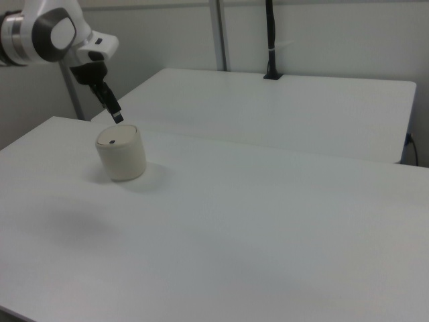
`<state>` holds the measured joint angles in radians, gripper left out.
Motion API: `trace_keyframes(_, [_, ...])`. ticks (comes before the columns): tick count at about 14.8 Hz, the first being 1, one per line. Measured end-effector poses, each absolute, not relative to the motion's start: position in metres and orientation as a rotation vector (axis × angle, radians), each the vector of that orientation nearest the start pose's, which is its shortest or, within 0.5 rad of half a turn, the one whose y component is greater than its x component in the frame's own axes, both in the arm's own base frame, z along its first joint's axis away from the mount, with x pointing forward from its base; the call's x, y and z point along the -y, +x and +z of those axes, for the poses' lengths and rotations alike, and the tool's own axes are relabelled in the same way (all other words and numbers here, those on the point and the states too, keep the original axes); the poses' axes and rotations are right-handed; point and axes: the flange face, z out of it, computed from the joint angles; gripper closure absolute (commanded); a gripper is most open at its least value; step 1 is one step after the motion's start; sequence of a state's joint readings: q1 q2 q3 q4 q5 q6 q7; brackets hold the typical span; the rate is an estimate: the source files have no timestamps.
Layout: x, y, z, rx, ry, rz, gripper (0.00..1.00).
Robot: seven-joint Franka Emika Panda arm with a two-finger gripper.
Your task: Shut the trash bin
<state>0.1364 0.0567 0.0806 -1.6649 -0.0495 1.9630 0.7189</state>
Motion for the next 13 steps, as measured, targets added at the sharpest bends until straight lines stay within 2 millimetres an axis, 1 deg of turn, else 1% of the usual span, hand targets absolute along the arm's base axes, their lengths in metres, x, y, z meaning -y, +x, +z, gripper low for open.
trace_keyframes(4, [-0.073, 0.561, 0.613, -0.597, -3.041, -0.215, 0.00])
trace_keyframes(7, [-0.030, 0.537, 0.636, -0.411, -3.081, -0.149, 0.00])
trace_keyframes(8, [-0.011, 0.529, 0.644, -0.322, -3.090, -0.140, 0.00])
trace_keyframes(10, [0.010, 0.524, 0.650, -0.170, -3.106, -0.151, 0.00])
trace_keyframes(11, [0.024, 0.524, 0.648, -0.073, -3.114, -0.150, 0.00])
trace_keyframes(13, [0.033, 0.526, 0.644, 0.029, -3.117, -0.138, 0.00])
